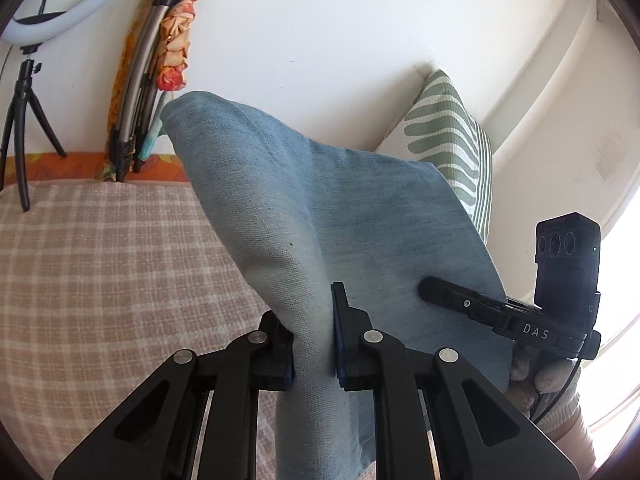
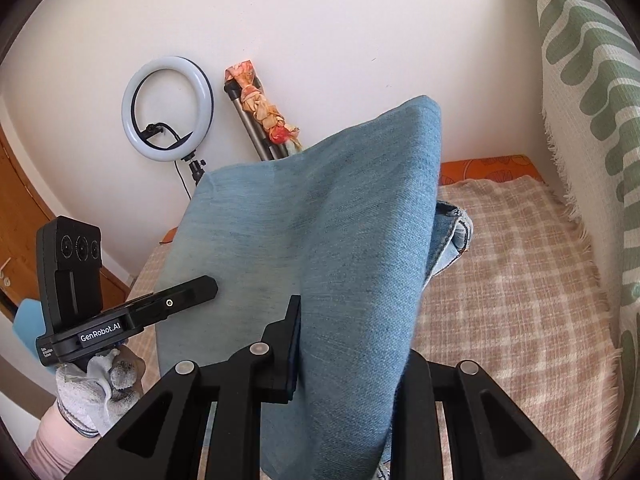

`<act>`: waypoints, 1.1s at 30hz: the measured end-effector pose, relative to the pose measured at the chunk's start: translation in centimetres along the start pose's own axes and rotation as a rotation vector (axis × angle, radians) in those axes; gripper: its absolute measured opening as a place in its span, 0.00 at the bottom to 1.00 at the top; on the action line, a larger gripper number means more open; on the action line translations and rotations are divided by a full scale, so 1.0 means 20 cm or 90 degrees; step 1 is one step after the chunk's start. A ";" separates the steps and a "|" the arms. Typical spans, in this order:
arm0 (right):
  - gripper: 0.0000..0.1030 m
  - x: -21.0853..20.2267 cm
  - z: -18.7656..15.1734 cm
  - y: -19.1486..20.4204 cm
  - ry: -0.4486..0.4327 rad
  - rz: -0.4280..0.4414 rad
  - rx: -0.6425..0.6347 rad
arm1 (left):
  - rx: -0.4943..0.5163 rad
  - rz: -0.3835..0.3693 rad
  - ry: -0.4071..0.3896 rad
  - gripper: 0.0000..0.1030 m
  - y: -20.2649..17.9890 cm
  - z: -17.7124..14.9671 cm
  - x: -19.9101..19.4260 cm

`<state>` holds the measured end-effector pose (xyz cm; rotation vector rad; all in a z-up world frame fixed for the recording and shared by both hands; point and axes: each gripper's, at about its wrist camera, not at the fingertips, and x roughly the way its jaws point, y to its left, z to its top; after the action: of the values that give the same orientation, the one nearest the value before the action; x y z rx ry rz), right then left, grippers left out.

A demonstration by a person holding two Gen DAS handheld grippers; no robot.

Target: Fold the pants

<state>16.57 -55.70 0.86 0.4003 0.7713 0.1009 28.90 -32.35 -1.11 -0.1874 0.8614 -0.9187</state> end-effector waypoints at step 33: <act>0.22 1.13 0.52 -0.62 0.068 -0.088 -0.014 | 0.019 0.143 0.043 0.13 0.46 0.45 1.02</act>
<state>39.26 -65.11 -11.98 0.3211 0.9001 0.0015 47.41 -43.97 -11.20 -0.0324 0.9096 -0.7307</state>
